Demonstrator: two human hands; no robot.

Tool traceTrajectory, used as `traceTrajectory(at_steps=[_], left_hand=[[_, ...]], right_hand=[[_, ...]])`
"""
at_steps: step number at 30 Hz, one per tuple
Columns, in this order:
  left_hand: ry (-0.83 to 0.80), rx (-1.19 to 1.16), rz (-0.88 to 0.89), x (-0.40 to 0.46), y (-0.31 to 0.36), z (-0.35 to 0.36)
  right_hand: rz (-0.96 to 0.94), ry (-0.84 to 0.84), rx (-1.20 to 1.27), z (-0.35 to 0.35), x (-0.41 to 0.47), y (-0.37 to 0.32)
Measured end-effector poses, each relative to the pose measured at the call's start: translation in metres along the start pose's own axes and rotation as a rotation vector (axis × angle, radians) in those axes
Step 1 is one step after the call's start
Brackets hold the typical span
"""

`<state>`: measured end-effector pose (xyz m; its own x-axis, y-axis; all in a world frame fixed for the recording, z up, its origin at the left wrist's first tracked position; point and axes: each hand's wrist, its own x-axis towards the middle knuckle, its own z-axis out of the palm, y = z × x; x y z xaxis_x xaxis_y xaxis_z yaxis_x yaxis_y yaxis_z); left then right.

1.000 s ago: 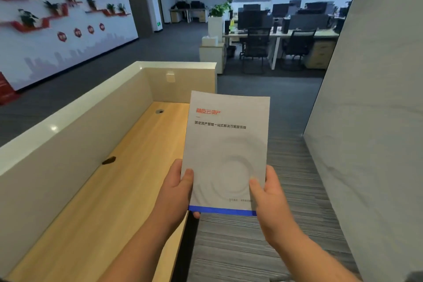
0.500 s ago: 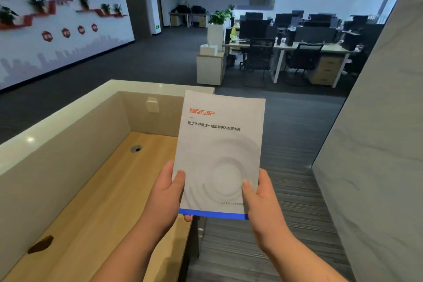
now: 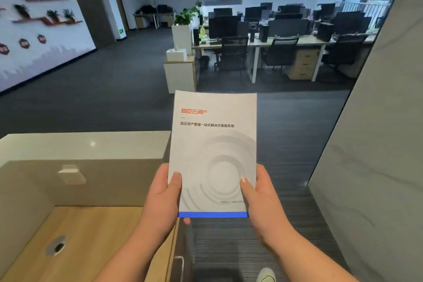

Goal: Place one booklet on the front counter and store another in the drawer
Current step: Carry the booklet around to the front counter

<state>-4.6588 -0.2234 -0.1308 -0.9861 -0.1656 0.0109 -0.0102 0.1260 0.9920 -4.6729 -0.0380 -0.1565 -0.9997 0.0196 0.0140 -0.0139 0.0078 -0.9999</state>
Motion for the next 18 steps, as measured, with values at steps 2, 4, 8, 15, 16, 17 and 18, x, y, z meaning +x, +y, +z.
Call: traceTrajectory(at_steps=[2, 4, 8, 15, 16, 17, 18], left_hand=[[0.031, -0.019, 0.025, 0.06, 0.0, 0.031], [0.062, -0.03, 0.045, 0.126, 0.003, 0.063], [0.06, -0.026, 0.046, 0.248, 0.025, 0.112], [0.181, -0.043, 0.044, 0.444, 0.04, 0.141], [0.209, -0.046, 0.041, 0.47, 0.038, 0.139], [0.243, -0.051, 0.04, 0.5, 0.034, 0.135], [0.278, -0.055, 0.035, 0.526, 0.03, 0.131]], right_hand=[[-0.02, 0.004, -0.026, -0.017, 0.068, 0.001], [-0.05, -0.006, -0.044, -0.036, 0.142, -0.001], [-0.073, -0.036, -0.096, -0.065, 0.278, -0.02], [-0.058, -0.158, -0.136, -0.056, 0.497, -0.046], [-0.056, -0.179, -0.137, -0.048, 0.526, -0.045], [-0.054, -0.211, -0.124, -0.037, 0.559, -0.041], [-0.05, -0.237, -0.104, -0.026, 0.589, -0.037]])
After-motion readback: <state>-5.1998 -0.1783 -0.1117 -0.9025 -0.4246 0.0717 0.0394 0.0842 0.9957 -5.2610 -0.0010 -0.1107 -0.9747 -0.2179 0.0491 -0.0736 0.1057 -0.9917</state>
